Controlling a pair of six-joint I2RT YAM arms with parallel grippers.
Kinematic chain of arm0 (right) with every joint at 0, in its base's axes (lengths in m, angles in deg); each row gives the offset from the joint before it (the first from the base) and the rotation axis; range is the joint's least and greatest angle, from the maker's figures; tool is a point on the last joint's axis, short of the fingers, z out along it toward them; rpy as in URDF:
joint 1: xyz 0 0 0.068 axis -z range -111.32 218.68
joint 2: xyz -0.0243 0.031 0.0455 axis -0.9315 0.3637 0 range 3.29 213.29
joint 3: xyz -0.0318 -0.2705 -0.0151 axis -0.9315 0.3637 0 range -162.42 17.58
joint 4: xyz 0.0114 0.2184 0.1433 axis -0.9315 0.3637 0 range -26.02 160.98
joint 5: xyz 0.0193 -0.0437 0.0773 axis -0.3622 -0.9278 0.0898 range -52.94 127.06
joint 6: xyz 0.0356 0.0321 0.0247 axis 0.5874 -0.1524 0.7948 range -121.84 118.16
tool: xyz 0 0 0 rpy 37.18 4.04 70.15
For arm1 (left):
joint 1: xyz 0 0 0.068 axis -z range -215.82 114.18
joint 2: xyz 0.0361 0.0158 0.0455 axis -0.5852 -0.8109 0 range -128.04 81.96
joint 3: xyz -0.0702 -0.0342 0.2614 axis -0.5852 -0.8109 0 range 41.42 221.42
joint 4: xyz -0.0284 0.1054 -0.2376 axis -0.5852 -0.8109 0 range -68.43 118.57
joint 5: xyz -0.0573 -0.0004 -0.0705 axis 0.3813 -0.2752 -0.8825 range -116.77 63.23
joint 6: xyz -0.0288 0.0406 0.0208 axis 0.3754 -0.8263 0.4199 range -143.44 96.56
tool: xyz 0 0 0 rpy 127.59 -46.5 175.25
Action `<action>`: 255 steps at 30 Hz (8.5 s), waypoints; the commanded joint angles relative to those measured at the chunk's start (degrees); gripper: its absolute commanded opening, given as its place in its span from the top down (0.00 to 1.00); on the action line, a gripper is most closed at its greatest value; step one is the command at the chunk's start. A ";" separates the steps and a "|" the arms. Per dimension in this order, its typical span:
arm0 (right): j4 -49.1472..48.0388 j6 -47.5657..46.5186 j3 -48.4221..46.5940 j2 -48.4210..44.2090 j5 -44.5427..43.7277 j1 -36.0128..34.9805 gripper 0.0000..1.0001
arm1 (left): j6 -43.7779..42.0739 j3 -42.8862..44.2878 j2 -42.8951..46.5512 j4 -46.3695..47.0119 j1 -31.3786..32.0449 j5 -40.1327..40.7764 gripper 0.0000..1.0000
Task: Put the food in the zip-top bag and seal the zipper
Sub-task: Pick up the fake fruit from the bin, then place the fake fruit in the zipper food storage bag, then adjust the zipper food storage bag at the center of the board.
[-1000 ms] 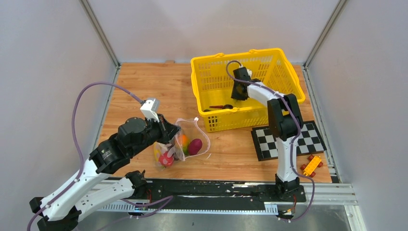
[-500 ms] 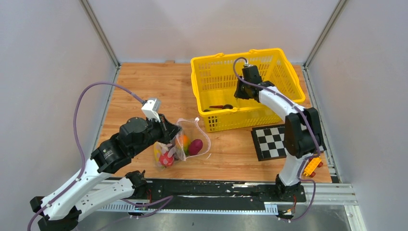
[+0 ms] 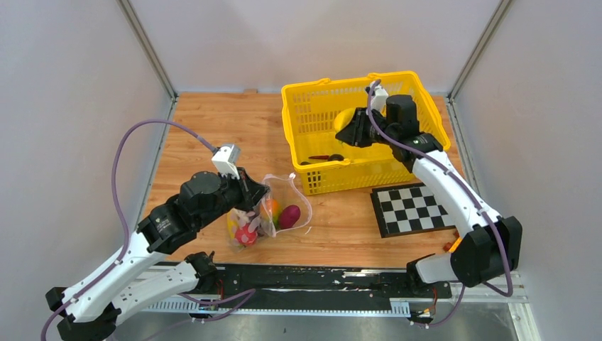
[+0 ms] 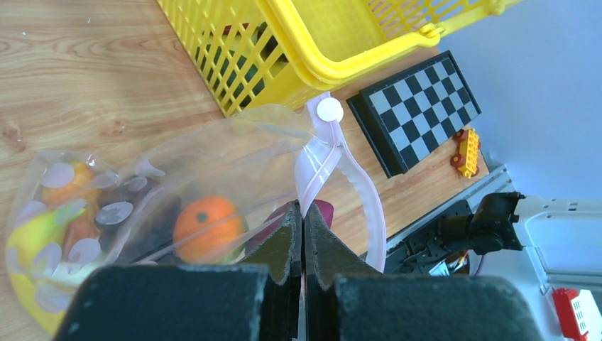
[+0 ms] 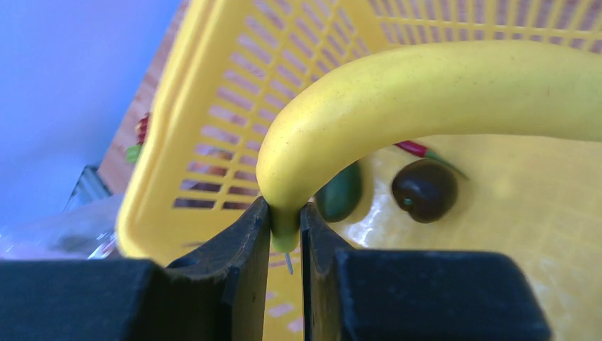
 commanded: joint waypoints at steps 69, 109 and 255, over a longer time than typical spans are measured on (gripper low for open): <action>33.02 -47.64 -12.61 3.19 16.48 -37.23 0.91 | -10.03 2.36 1.07 1.00 0.10 -12.16 1.00; 3.09 -0.78 11.13 -18.92 -22.12 -38.61 0.45 | -2.16 -1.07 6.73 3.37 0.10 3.54 1.00; -17.26 13.29 20.23 -27.98 -20.72 -33.27 0.39 | -29.11 16.82 -8.19 -9.50 35.70 15.81 1.00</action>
